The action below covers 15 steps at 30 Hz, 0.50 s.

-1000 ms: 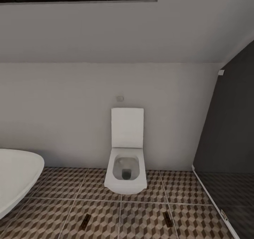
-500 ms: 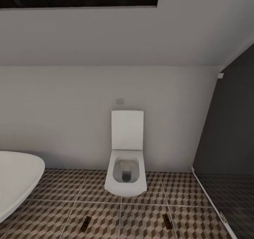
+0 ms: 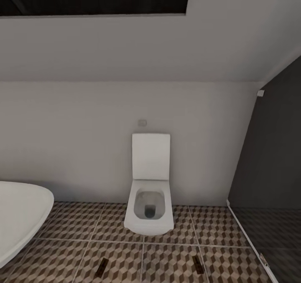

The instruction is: Take the four mousetraps from the cabinet in the bathroom and place them on the bathroom floor. Make sure all four end up on the same floor surface, and ensure that at least two of them are either under or directly next to the same bathroom sink.

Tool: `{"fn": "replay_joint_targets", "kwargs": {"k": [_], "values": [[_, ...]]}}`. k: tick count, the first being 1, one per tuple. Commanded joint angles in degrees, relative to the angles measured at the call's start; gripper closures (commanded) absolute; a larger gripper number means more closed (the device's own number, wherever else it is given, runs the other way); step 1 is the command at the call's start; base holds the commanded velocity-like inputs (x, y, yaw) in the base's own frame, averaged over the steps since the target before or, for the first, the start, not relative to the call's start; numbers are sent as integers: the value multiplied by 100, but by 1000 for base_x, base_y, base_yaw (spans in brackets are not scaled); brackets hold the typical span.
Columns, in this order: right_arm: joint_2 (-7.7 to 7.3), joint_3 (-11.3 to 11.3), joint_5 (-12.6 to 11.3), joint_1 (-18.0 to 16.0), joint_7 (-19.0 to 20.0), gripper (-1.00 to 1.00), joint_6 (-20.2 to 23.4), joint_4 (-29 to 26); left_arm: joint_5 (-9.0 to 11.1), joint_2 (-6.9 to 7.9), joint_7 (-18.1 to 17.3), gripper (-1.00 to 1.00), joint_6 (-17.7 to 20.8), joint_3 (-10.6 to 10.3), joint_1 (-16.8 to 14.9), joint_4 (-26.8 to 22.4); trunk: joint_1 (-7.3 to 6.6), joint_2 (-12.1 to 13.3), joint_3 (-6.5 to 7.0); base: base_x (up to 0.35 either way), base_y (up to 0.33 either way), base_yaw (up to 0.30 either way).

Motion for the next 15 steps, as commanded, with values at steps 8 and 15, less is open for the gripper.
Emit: {"fn": "replay_joint_targets", "kwargs": {"k": [8,15], "values": [[-1,-52,58,205,-23,-100,-40,19,45,-101,-3,-100,-24,-44,236,3,-177,319,139,0,0,0],[1,-51,60,335,-18,-100,-46,19,45,-199,-39,-100,-32,-45,391,3,-331,600,264,0,0,0]]}}
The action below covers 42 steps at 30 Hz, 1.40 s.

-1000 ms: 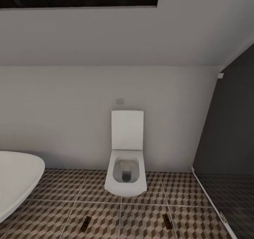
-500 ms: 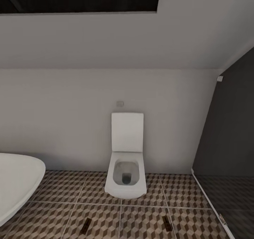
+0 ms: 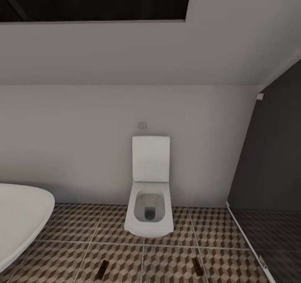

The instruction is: Take the four mousetraps from the cabinet in the bathroom and place them on the bathroom floor. Make sure all four end up on the same floor surface, and ensure that at least two of them are either under or directly next to the same bathroom sink.

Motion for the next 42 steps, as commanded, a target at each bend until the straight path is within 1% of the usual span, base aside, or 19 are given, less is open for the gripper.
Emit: {"fn": "replay_joint_targets", "kwargs": {"k": [1,13,19,30,37,42], "values": [[1,-44,61,2,-19,-100,-37,19,44,-16,11,-100,-16,-45,4,3,-23,38,13,0,0,0],[0,-48,49,40,71,-100,-94,15,44,-271,-4,-100,-30,-45,113,3,-287,520,228,0,0,0],[2,-78,33,41,88,-100,-125,11,44,-308,-4,-100,-34,-44,126,3,-418,760,336,0,0,0],[36,-84,37,42,95,-100,-144,10,44,-317,-4,-100,-34,-40,131,3,-660,1201,533,0,0,0],[45,-84,37,42,95,-100,-145,10,42,-313,1,-100,-41,-41,131,-3,-660,1201,533,0,0,0],[119,-83,50,42,90,-100,-144,10,38,-313,5,-100,-46,-42,131,-5,-660,1201,533,0,0,0]]}}
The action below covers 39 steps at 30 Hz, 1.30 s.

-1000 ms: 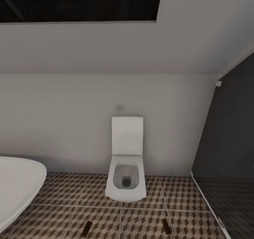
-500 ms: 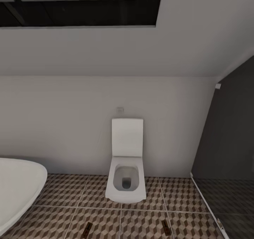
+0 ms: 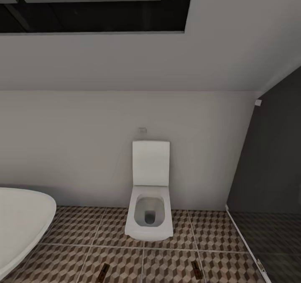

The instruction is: Take the four mousetraps from the cabinet in the bathroom and place them on the bathroom floor. Make sure all four end up on the same floor surface, and ensure that at least two of them are either under or directly next to the same bathroom sink.

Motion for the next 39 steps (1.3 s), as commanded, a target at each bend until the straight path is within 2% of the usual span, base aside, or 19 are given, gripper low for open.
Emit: {"fn": "replay_joint_targets", "kwargs": {"k": [1,11,27,36,39], "values": [[40,-38,72,-8,-31,-100,-31,18,43,-2,22,-100,-17,-45,-4,4,0,-4,-6,0,0,0],[191,-21,91,-8,-98,-100,-29,15,37,8,27,-100,-23,-35,-4,-12,0,-4,-6,0,0,0],[208,-44,81,-8,-106,-100,-18,-32,-16,19,19,-100,-32,-61,-4,-50,0,-4,-6,0,0,0],[202,-23,81,-8,-106,-100,-22,-42,-56,223,23,-100,-33,-97,-4,-65,0,-4,-6,0,0,0],[199,-22,81,-8,-104,-100,-23,-43,-35,247,25,-100,-33,-93,-4,-66,0,-4,-6,0,0,0]]}}
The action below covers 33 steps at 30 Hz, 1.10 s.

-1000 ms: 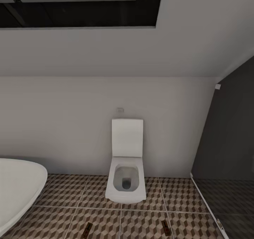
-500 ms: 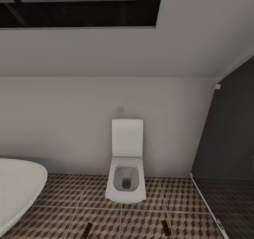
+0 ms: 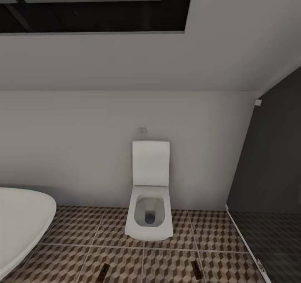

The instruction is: Take the four mousetraps from the cabinet in the bathroom and place them on the bathroom floor. Make sure all four end up on the same floor surface, and ensure that at least two of them are either under or directly next to the same bathroom sink.

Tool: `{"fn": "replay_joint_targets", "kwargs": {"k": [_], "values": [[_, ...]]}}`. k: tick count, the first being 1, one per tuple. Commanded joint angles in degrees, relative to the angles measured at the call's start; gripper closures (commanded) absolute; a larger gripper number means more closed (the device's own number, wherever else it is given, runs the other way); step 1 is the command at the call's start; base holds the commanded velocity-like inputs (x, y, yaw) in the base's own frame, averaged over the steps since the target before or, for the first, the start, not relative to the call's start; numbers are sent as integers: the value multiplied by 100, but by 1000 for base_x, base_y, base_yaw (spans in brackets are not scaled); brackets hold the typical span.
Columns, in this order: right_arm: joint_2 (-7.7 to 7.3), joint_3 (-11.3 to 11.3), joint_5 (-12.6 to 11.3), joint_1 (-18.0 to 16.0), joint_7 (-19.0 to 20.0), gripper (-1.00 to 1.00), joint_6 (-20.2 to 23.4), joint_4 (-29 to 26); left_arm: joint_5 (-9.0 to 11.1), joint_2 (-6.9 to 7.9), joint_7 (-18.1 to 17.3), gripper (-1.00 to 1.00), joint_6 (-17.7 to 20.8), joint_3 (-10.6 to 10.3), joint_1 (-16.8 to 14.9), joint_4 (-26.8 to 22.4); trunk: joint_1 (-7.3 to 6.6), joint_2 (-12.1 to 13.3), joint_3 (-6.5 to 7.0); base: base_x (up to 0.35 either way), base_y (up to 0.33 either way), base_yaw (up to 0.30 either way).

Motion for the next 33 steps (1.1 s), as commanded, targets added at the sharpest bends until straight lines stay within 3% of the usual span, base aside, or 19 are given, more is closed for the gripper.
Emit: {"fn": "replay_joint_targets", "kwargs": {"k": [1,33], "values": [[-1,-47,61,-6,-22,-100,-23,12,47,4,15,-100,-16,-48,-3,3,0,-4,-6,0,0,0],[0,-57,60,-6,-23,-100,-23,11,28,23,16,-100,-16,-45,-3,2,0,-4,-6,0,0,0]]}}
